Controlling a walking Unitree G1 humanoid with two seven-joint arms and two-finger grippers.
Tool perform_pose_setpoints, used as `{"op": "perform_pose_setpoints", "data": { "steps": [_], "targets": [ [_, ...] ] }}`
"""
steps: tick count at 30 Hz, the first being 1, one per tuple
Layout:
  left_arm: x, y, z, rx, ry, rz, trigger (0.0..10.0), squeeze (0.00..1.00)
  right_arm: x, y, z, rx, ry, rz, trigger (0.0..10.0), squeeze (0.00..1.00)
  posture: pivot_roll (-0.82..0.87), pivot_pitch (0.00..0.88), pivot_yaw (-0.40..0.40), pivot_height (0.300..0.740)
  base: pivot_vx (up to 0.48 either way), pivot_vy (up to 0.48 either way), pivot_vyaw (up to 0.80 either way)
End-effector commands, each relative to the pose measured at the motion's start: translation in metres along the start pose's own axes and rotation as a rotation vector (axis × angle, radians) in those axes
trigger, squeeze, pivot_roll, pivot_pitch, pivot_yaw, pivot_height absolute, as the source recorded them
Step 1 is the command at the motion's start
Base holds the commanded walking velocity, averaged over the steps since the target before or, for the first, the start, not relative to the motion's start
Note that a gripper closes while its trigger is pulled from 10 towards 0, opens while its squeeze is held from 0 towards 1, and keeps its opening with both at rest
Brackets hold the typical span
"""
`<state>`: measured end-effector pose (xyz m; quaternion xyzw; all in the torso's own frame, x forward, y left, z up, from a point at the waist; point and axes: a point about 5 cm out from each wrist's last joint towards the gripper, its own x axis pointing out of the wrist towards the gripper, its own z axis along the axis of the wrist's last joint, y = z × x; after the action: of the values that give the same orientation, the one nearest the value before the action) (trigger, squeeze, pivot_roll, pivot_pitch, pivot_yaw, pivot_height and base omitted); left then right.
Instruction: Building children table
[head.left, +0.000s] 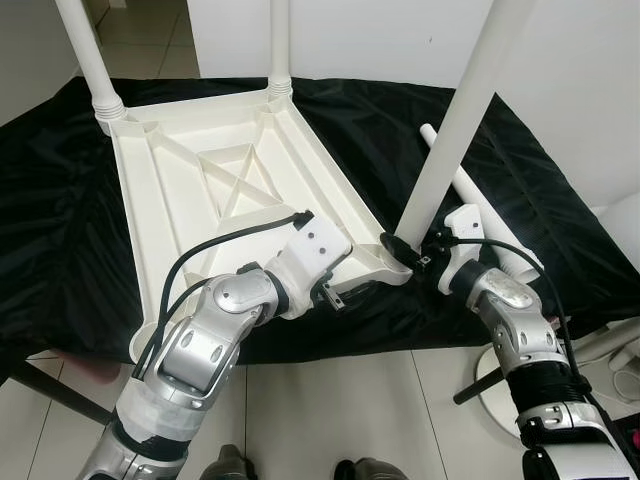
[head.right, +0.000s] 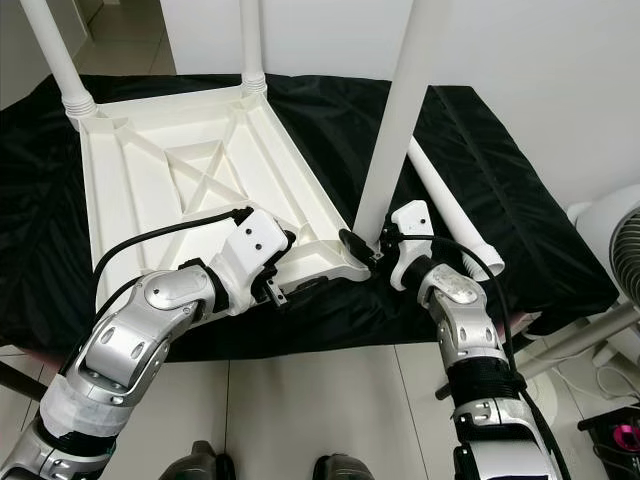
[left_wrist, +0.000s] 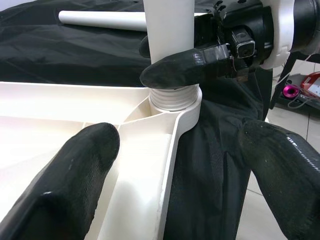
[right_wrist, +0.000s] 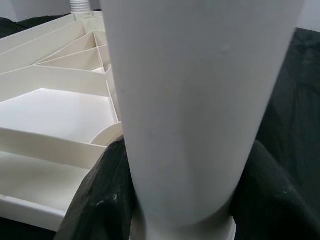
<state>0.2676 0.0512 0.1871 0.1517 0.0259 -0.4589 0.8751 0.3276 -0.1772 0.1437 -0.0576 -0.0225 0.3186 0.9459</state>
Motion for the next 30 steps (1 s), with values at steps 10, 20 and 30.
{"op": "perform_pose_setpoints", "data": {
  "steps": [10, 20, 30],
  "targets": [
    [0.000, -0.001, 0.000, 0.007, 0.002, 0.030, 10.0, 0.00, 0.001, 0.017, -0.028, 0.118, 0.067, -0.232, 10.0, 0.00, -0.05, 0.033, -0.036, 0.740, 0.000, 0.000, 0.00],
    [0.001, -0.003, -0.001, 0.003, 0.002, 0.030, 10.0, 0.00, 0.011, 0.030, -0.026, 0.209, 0.077, -0.485, 10.0, 0.00, -0.05, 0.028, -0.042, 0.740, 0.000, 0.000, 0.00],
    [0.001, -0.002, -0.001, 0.007, 0.001, 0.027, 10.0, 0.00, 0.018, 0.040, -0.021, 0.258, 0.068, -0.694, 10.0, 0.00, -0.06, 0.020, -0.043, 0.740, 0.000, 0.000, 0.00]
  ]
}}
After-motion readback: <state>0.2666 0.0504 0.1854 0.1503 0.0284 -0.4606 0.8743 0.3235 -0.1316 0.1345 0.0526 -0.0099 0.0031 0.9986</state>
